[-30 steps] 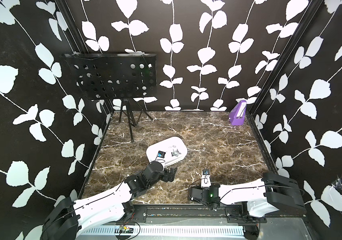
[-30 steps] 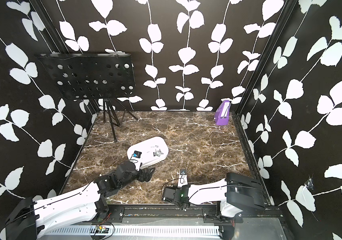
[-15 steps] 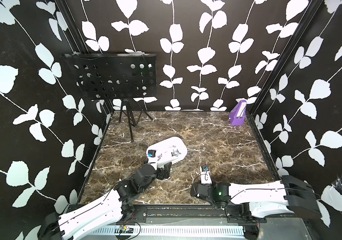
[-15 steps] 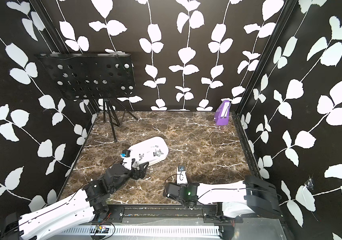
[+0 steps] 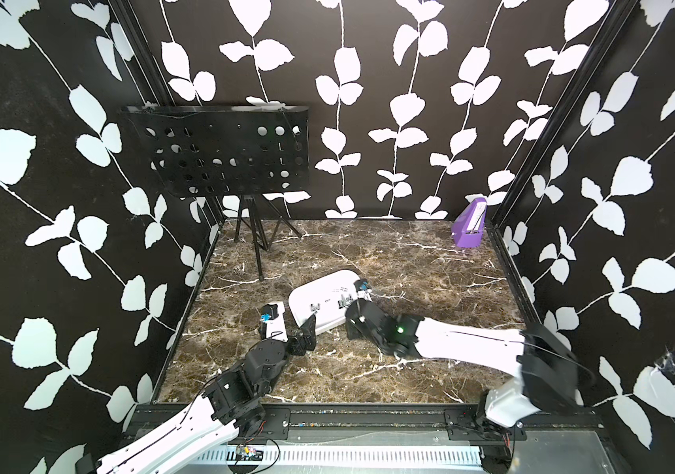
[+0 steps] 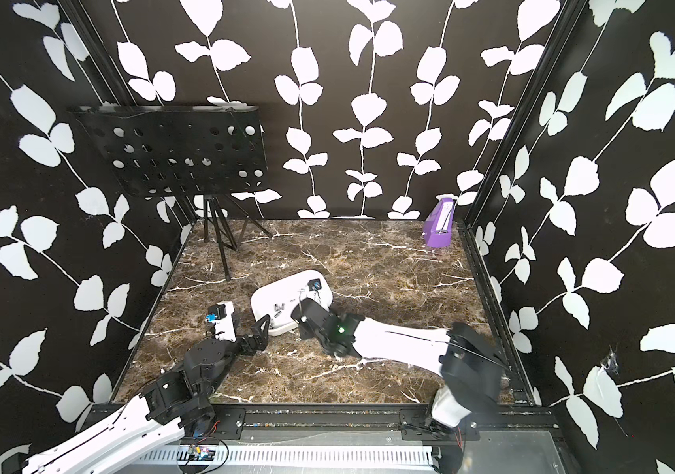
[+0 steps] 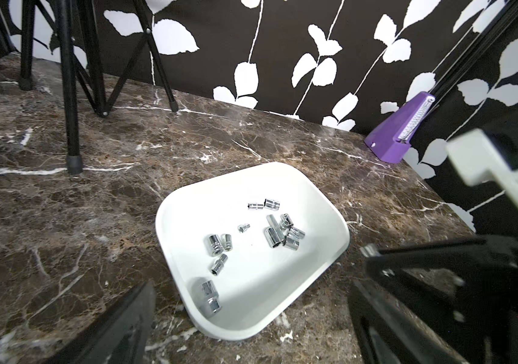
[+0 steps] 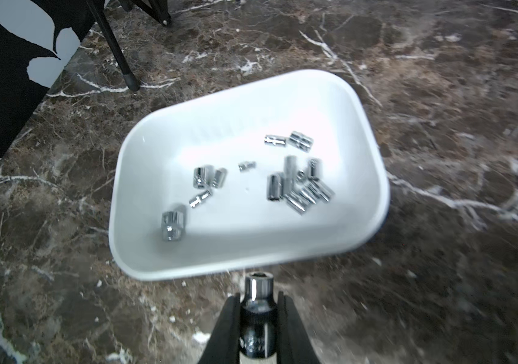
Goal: Put the socket on the desktop into the storage box
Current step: Place the socket head in the storage box, then reset both arms
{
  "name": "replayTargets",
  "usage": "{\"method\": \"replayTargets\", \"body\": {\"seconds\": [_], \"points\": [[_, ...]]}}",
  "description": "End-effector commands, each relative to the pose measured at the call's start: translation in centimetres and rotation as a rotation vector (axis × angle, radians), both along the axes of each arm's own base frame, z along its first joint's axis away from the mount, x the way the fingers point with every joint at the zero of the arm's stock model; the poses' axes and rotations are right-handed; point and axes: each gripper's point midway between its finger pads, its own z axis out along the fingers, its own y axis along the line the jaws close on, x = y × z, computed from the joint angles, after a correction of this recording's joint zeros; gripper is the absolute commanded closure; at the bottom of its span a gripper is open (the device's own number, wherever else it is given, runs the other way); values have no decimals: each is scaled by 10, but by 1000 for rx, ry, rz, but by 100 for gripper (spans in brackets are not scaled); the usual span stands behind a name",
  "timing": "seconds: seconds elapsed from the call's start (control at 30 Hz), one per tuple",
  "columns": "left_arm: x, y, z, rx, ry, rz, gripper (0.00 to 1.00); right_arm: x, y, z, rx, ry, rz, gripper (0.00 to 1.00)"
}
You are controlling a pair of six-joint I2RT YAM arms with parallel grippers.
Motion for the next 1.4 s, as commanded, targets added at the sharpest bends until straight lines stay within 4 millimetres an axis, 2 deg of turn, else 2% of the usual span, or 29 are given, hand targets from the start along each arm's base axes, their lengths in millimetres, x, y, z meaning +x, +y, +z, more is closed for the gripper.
{"method": "replayTargets", "body": {"seconds": [0.0,0.03,0.1,0.2,0.27,0.3,0.43,0.53,0.57,0.67,0.7,0.73,0.77,0.83,0.97,1.03,1.07,1.1,1.2,1.27,1.3,1.37], "points": [[0,11,-9,28,8,48,4,20,31,-1,21,36,63,93],[0,12,-8,26,7,53,4,28,33,-8,10,52,52,93],[0,13,-8,24,5,60,4,43,41,-5,24,49,31,93],[0,14,-9,18,4,66,4,55,46,-14,33,70,15,89],[0,13,-10,16,2,61,4,59,46,-18,32,77,10,82],[0,12,-9,14,2,56,4,60,45,-19,32,75,5,76],[0,10,-8,18,4,47,4,58,41,-11,54,64,15,54],[0,10,-8,16,2,45,2,50,35,5,87,43,40,47],[0,10,-7,17,1,43,1,46,30,6,88,40,44,45],[-1,8,-4,31,-7,28,1,35,14,27,117,-3,64,44],[-1,6,-2,37,-12,16,1,32,6,37,130,-29,60,43],[-1,5,-1,42,-15,9,1,29,-3,37,122,-40,55,43],[-1,4,2,49,-19,5,1,25,-15,58,147,-85,44,43],[0,6,5,65,-18,14,1,20,-41,74,150,-146,12,42],[2,17,13,100,-10,68,1,9,-100,111,169,-299,-91,31],[1,15,18,101,-7,53,1,6,-132,120,167,-376,-169,8],[1,15,22,92,-6,57,1,6,-157,132,162,-448,-245,1],[2,15,27,87,-13,64,1,5,-177,140,147,-506,-303,1],[7,11,46,133,-79,52,1,0,-221,158,53,-661,-398,1],[13,28,56,161,-91,168,1,-2,-246,164,-28,-718,-481,1],[16,35,61,185,-114,219,1,-2,-257,167,-83,-748,-516,1],[23,38,77,239,-195,268,1,0,-263,169,-177,-806,-515,1]]}}
